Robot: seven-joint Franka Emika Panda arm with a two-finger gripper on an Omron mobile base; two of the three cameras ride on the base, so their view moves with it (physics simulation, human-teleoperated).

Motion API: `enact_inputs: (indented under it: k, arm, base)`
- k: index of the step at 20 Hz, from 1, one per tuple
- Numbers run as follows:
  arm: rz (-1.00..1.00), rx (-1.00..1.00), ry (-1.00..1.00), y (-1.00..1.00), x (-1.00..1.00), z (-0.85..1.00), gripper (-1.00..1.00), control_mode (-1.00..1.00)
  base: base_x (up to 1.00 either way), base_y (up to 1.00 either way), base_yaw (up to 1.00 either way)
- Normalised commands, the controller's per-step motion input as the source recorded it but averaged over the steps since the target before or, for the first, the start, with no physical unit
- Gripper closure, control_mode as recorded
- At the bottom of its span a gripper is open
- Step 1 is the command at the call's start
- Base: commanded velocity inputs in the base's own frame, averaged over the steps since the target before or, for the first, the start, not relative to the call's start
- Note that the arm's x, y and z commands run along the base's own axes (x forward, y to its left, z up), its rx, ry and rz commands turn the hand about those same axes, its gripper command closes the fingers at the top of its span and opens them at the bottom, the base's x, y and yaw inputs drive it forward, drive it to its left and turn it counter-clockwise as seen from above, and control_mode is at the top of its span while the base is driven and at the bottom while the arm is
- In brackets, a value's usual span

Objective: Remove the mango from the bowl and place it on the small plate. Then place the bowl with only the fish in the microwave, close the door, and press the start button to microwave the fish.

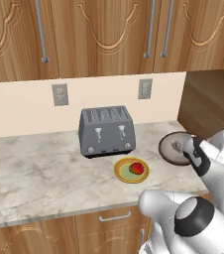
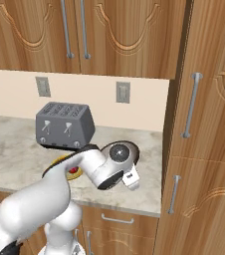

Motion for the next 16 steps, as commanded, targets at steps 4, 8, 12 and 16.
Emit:
enact_inputs:
  k: [4,8,12,16]
  arm:
    - [0.01,0.00,-0.06,0.29,-0.05,0.60,1.00,-1.00]
    - [0.00,0.00,0.00,0.30,-0.08,0.81,1.00,-1.00]
    - [0.00,0.00,0.00,0.46,-0.25,0.71,1.00,-1.00]
    - [0.02,0.01,0.00,0.56,-0.37,0.51,1.00,-1.00]
  base:
    - [0.00,0.00,0.00]
    - [0.00,0.00,0.00]
    - [0.00,0.00,0.00]
    - [0.00,0.00,0.00]
